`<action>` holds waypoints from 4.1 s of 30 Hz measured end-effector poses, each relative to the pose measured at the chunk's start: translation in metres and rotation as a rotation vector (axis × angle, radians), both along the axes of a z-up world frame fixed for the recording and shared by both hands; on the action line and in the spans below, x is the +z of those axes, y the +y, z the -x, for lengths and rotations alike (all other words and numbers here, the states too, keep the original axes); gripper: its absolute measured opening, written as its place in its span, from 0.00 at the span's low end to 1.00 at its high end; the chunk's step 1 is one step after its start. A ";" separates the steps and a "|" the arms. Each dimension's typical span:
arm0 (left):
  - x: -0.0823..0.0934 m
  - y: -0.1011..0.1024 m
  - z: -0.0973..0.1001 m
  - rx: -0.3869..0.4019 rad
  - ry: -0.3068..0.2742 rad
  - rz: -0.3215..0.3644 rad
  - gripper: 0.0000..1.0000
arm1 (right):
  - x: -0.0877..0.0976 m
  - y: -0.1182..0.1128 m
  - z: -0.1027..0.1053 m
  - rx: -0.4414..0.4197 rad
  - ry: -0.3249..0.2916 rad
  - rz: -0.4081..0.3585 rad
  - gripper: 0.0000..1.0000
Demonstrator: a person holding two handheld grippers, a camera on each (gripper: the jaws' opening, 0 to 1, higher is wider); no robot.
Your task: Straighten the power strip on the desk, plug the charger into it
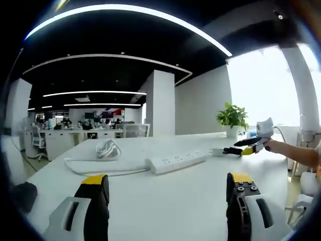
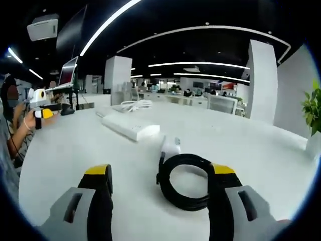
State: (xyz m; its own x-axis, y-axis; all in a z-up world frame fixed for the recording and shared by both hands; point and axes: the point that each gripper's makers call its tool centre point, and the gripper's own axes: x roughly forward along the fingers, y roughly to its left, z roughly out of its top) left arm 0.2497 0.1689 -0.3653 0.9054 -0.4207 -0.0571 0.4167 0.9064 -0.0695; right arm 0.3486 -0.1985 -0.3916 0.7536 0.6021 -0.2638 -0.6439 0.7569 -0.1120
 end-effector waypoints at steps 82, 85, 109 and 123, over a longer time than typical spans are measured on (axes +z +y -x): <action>-0.003 -0.032 0.016 -0.077 0.013 0.030 0.99 | -0.033 0.003 0.005 0.138 0.415 0.298 0.11; -0.003 -0.033 0.016 -0.077 0.013 0.032 0.99 | -0.031 0.005 0.002 0.129 0.419 0.283 0.09; 0.000 -0.034 0.017 -0.076 0.005 0.045 0.99 | -0.011 0.018 -0.013 0.137 0.099 0.281 0.05; -0.001 -0.035 0.016 -0.079 0.008 0.043 0.99 | -0.003 0.030 -0.011 0.196 0.019 0.294 0.05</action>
